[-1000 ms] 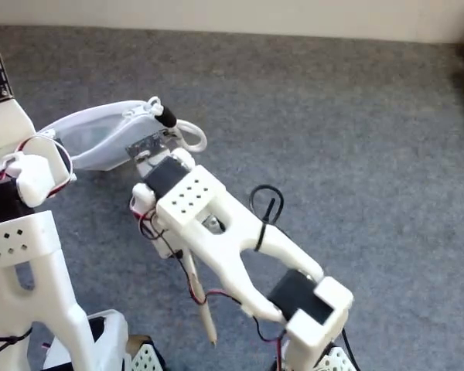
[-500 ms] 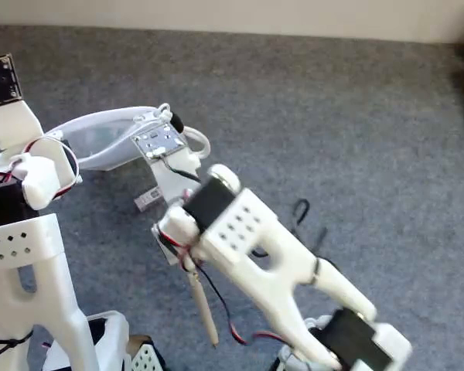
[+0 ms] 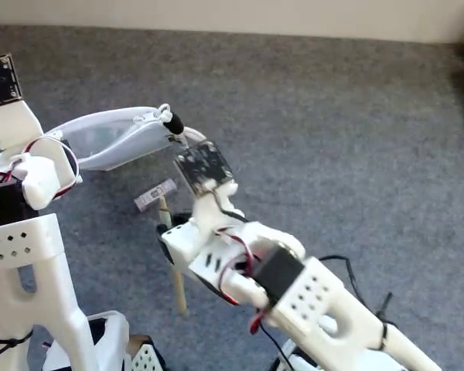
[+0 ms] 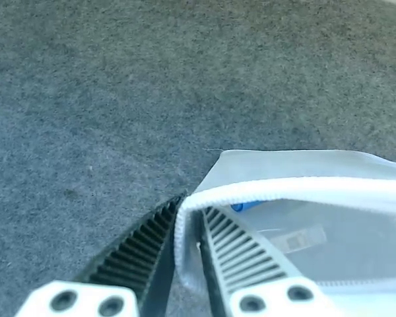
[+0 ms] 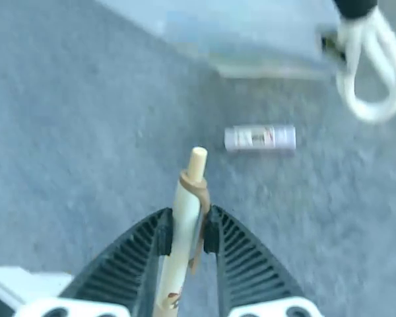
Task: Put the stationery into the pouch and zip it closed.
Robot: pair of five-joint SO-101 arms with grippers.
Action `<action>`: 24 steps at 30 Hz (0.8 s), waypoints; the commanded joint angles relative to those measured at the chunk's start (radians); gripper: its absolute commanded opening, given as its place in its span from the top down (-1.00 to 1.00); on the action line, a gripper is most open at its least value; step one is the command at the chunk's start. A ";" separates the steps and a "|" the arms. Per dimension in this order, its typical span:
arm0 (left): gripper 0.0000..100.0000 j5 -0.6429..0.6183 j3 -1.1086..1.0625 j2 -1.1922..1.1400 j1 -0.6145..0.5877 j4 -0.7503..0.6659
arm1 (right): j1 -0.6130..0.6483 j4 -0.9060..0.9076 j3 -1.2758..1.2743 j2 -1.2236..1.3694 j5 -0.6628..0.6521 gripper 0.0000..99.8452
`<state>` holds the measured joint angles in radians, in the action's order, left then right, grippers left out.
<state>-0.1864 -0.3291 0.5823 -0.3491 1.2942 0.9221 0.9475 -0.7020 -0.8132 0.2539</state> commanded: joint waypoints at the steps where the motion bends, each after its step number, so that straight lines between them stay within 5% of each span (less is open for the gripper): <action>1: 0.99 -0.003 -0.010 -0.021 0.065 -0.005 | -0.027 -0.194 -0.097 -0.154 -0.008 0.99; 24: 0.99 0.028 -0.018 -0.021 0.087 -0.003 | -0.070 -0.963 -0.588 -0.478 -0.008 0.99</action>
<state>-0.1665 -0.3307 0.5838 -0.2770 1.2942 0.8669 0.0959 -1.2681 -1.2259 0.2539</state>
